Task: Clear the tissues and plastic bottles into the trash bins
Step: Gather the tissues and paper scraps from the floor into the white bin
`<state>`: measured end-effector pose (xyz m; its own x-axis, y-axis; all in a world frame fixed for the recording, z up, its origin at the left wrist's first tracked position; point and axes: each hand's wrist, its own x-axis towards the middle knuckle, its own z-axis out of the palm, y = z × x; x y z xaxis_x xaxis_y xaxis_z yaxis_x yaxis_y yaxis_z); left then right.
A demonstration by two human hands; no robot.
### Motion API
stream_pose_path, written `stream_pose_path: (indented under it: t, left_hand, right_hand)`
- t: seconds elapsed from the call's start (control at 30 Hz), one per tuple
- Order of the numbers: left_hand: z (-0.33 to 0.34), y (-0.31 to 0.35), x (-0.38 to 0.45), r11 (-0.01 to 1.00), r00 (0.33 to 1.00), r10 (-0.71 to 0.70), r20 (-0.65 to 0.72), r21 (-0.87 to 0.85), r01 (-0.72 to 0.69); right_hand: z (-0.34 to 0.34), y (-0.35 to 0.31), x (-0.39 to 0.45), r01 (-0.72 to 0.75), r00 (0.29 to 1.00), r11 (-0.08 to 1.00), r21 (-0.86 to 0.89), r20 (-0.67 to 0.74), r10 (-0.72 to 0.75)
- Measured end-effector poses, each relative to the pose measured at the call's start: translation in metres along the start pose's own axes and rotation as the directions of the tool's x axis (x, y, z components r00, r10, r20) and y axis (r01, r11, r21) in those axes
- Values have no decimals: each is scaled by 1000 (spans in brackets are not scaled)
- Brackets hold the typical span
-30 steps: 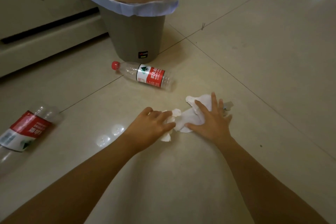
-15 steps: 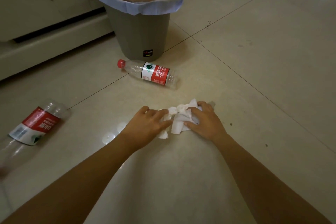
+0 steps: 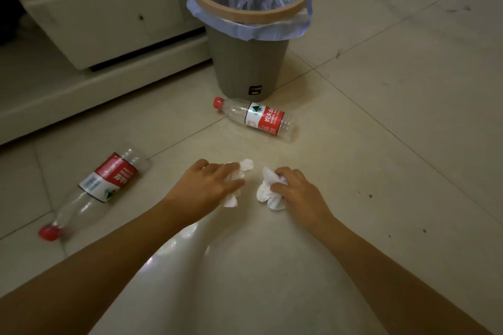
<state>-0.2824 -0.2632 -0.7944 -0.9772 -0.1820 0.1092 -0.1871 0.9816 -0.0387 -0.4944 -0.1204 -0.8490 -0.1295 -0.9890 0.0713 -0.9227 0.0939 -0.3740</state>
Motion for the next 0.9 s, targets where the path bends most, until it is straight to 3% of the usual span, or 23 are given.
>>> stream_pose_path:
  t: [0.13,0.43,0.7,0.9]
  left_hand:
    - [-41,-35,-52,996,995,-85,-55,19,86]
    - [-155,-107,-200,954,977,-188,-97,220,205]
    - [-234,-138,-335,820,894,-416,-166,356,448]
    - [-261,-166,-433,681,788,-555,-266,399,614]
  right_hand:
    - [-17,-60,30,205,978,977,-49,-18,-207]
    - [-68,-244,110,570,813,822,0,-145,-564]
    - [-76,-413,157,746,637,665,-34,-255,-727]
    - [-54,-543,179,767,621,640,48,-306,-721]
